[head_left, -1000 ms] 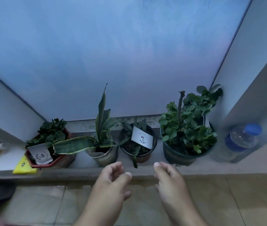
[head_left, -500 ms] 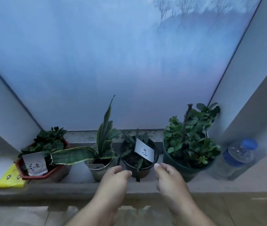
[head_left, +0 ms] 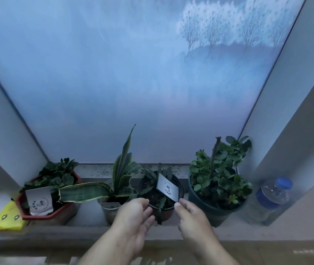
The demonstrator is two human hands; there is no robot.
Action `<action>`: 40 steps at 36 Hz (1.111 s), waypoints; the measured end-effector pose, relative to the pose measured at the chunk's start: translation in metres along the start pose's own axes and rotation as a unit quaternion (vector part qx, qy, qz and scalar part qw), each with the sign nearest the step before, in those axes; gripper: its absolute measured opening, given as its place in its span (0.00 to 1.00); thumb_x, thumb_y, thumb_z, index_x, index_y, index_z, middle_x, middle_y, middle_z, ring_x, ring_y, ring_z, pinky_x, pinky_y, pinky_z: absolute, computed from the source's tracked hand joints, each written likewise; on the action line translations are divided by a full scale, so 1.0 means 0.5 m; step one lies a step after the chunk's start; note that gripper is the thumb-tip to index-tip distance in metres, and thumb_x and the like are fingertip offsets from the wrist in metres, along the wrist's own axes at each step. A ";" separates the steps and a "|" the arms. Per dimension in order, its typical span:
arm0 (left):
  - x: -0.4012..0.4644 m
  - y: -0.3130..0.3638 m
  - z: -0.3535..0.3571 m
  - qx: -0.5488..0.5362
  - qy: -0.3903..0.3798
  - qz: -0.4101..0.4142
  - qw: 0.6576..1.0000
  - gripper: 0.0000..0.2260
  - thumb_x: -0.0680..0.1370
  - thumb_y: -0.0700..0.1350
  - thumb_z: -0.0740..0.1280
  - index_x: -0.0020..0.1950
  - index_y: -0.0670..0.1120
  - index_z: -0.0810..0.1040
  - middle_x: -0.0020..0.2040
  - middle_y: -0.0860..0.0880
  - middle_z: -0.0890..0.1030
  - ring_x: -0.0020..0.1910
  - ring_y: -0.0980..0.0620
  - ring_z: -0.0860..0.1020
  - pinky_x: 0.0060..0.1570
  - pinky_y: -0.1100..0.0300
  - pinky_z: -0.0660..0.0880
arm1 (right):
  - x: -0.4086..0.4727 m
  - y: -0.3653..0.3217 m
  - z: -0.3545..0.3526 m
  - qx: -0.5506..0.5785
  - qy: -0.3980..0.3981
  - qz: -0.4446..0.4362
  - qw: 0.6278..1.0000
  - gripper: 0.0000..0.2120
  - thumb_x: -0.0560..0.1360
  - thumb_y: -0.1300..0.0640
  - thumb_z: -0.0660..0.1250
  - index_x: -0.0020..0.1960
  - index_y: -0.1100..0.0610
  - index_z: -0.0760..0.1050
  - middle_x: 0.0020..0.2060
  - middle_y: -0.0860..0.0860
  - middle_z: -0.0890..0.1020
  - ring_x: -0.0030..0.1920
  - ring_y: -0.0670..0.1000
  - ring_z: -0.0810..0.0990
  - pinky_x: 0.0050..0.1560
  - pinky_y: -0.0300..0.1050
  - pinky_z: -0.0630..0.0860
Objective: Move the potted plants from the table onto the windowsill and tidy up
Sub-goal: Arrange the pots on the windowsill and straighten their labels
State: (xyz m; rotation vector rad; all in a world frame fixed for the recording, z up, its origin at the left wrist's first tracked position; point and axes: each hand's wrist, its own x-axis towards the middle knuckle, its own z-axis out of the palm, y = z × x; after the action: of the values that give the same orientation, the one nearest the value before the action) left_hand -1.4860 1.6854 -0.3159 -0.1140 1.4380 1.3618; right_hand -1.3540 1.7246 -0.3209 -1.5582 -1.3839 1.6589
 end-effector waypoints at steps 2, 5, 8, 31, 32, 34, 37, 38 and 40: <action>0.001 0.000 -0.003 -0.010 -0.012 -0.010 1.000 0.12 0.80 0.37 0.62 0.63 0.37 0.75 0.62 0.40 0.79 0.59 0.45 0.79 0.58 0.50 0.75 | -0.001 -0.001 0.002 0.018 -0.003 -0.003 1.000 0.11 0.83 0.56 0.61 0.43 0.47 0.74 0.26 0.39 0.77 0.30 0.42 0.71 0.34 0.39 0.66; 0.000 0.002 -0.003 -0.023 -0.019 -0.018 0.999 0.11 0.81 0.37 0.61 0.62 0.37 0.74 0.66 0.39 0.76 0.64 0.43 0.76 0.61 0.49 0.74 | -0.009 -0.008 -0.007 0.030 -0.003 0.004 1.000 0.13 0.83 0.57 0.61 0.40 0.51 0.74 0.25 0.40 0.77 0.30 0.44 0.69 0.37 0.41 0.65; -0.003 0.005 0.000 -0.041 -0.029 -0.022 0.998 0.09 0.81 0.37 0.60 0.61 0.38 0.73 0.68 0.38 0.75 0.66 0.41 0.75 0.62 0.48 0.72 | -0.020 -0.009 -0.015 0.065 -0.003 0.010 0.998 0.08 0.82 0.55 0.62 0.44 0.52 0.74 0.37 0.42 0.83 0.35 0.44 0.72 0.45 0.45 0.71; -0.012 -0.027 0.000 0.027 -0.007 -0.026 0.999 0.09 0.81 0.41 0.61 0.56 0.39 0.78 0.55 0.44 0.82 0.52 0.49 0.81 0.61 0.47 0.74 | 0.056 0.032 0.010 0.315 0.044 0.161 0.934 0.07 0.82 0.61 0.64 0.50 0.64 0.77 0.35 0.56 0.78 0.36 0.52 0.78 0.37 0.46 0.77; -0.014 -0.027 0.001 0.032 -0.003 -0.021 0.999 0.07 0.81 0.40 0.61 0.55 0.41 0.78 0.54 0.44 0.82 0.51 0.49 0.81 0.61 0.47 0.74 | 0.058 0.034 0.011 0.311 0.046 0.166 0.935 0.07 0.81 0.61 0.65 0.49 0.64 0.77 0.34 0.56 0.79 0.35 0.52 0.78 0.36 0.46 0.77; -0.021 -0.026 0.006 0.043 0.002 -0.008 0.999 0.07 0.81 0.39 0.60 0.52 0.46 0.77 0.50 0.44 0.83 0.48 0.49 0.81 0.60 0.47 0.73 | 0.060 0.042 0.016 0.310 0.049 0.176 0.933 0.07 0.81 0.61 0.66 0.47 0.64 0.77 0.32 0.56 0.79 0.34 0.52 0.79 0.34 0.45 0.77; -0.012 -0.029 0.006 0.058 0.011 0.007 0.998 0.09 0.82 0.38 0.58 0.50 0.49 0.76 0.47 0.45 0.83 0.46 0.48 0.81 0.55 0.48 0.72 | 0.062 0.052 0.024 0.299 0.049 0.185 0.935 0.07 0.81 0.60 0.66 0.47 0.64 0.77 0.29 0.55 0.80 0.32 0.51 0.80 0.33 0.44 0.77; -0.005 -0.031 0.003 0.061 0.013 0.011 0.998 0.10 0.82 0.38 0.58 0.51 0.50 0.76 0.48 0.45 0.84 0.47 0.47 0.81 0.55 0.49 0.71 | 0.063 0.055 0.027 0.293 0.047 0.189 0.936 0.08 0.81 0.60 0.66 0.46 0.64 0.77 0.29 0.55 0.80 0.32 0.52 0.80 0.33 0.45 0.78; 0.006 -0.033 -0.002 0.062 0.019 0.019 0.998 0.11 0.82 0.38 0.58 0.54 0.51 0.77 0.50 0.45 0.84 0.49 0.46 0.82 0.53 0.49 0.71 | 0.061 0.059 0.029 0.277 0.034 0.195 0.940 0.09 0.81 0.60 0.65 0.46 0.65 0.77 0.30 0.56 0.80 0.32 0.52 0.80 0.33 0.45 0.78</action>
State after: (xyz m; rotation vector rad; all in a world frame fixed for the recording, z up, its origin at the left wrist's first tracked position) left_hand -1.4765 1.6809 -0.3288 -0.0336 1.5593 1.3034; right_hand -1.3664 1.7349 -0.3630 -1.5764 -0.5041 1.9725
